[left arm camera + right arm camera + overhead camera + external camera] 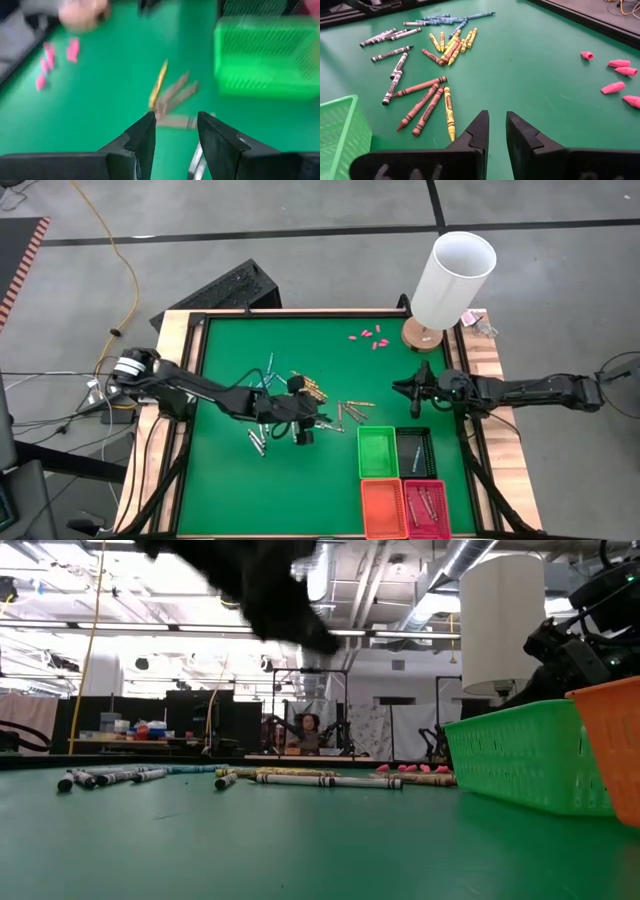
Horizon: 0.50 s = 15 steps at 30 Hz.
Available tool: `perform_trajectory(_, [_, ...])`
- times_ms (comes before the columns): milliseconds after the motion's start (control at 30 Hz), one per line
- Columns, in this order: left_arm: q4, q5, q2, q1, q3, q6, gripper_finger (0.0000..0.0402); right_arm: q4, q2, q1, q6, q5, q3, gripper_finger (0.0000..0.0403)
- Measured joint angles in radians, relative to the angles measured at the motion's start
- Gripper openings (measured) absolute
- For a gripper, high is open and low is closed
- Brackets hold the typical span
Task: Sort crayons
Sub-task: Put the brown crayon into the red bin
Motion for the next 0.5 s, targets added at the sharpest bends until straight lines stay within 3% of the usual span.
perform_trajectory(200, [0.166, -0.138, 0.023, 0.009, -0.141, -0.043, 0.0135, 0.001, 0.000, 0.000, 0.004, 0.002, 0.000, 0.0068])
perform_trajectory(500, [0.176, -0.158, 0.053, 0.007, -0.209, -0.133, 0.0135, 0.002, 0.000, -0.001, 0.003, 0.006, 0.000, 0.0068])
